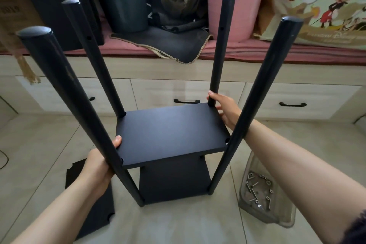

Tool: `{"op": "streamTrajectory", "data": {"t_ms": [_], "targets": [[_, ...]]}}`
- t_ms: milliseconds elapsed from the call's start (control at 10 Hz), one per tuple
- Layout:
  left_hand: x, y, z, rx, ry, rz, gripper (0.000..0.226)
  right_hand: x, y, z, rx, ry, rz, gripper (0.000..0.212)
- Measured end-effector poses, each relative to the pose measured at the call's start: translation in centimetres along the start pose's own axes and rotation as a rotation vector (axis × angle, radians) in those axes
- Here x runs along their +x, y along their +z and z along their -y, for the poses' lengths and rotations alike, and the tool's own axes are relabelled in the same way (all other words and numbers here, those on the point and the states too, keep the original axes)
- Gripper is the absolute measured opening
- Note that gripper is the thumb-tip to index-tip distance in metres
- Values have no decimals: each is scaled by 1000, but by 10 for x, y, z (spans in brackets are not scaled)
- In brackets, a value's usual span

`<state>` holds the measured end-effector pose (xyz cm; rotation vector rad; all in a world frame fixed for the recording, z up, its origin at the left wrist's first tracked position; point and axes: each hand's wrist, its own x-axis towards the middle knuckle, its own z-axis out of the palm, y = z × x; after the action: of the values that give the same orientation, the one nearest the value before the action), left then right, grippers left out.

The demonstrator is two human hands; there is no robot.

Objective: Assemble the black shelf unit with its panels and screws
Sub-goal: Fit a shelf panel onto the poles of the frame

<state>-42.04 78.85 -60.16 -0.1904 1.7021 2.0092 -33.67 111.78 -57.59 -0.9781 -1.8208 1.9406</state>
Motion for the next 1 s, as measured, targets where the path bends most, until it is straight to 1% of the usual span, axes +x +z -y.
{"op": "streamTrajectory", "data": {"t_ms": [100,200,300,400,500,600,700,900,1000], "targets": [[-1,-1,0,44,0,12,44,1,-4,0,-44,39,17,46],[-3,-4,-1,96,8,37,41,-8,-14,0,-29,142,96,27],[-4,-7,-4,98,-9,53,41,-23,-35,-7,111,174,182,33],[-5,-7,-5,126,-16,65,42,-49,-46,-15,352,56,133,37],[-4,-8,-4,130,-9,85,41,-74,-40,-25,370,-96,40,45],[-5,-8,-5,137,-8,96,42,-88,-29,-32,236,-223,-11,47],[-5,-9,-4,137,-11,111,42,-87,-17,-32,213,-206,-67,57],[-5,-9,-4,145,-11,112,44,-79,-8,-38,234,-141,-132,86],[-5,-8,-3,148,-12,118,43,-76,-9,-39,233,-110,-159,85]]}}
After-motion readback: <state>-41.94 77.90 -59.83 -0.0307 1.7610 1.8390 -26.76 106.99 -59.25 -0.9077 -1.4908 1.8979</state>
